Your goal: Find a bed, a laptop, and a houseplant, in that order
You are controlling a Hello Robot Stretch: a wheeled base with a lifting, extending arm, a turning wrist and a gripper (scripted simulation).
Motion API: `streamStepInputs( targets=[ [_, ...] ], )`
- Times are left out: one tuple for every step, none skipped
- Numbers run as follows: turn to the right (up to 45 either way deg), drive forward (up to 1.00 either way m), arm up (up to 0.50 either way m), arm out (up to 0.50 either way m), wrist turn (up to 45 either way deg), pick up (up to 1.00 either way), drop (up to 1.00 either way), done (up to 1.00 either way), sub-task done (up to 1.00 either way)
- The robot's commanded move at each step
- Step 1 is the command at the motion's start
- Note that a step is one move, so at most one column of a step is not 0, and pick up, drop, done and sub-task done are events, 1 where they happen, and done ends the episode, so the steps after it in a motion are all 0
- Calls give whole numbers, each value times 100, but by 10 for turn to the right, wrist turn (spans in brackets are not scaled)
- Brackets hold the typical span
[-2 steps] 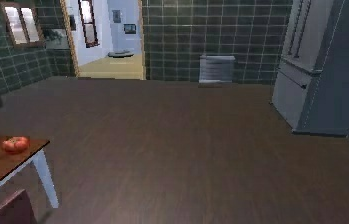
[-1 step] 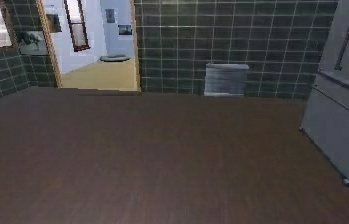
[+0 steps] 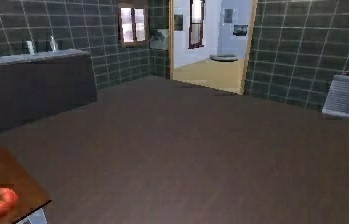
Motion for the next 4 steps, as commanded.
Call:
streamStepInputs(
  targets=[
    [0, 100, 0, 0, 0, 0, 0, 0, 0],
    [-120, 0, 0, 0, 0, 0, 0, 0, 0],
    [0, 10, 0, 0, 0, 0, 0, 0, 0],
    [-390, 0, 0, 0, 0, 0, 0, 0, 0]
  ],
)
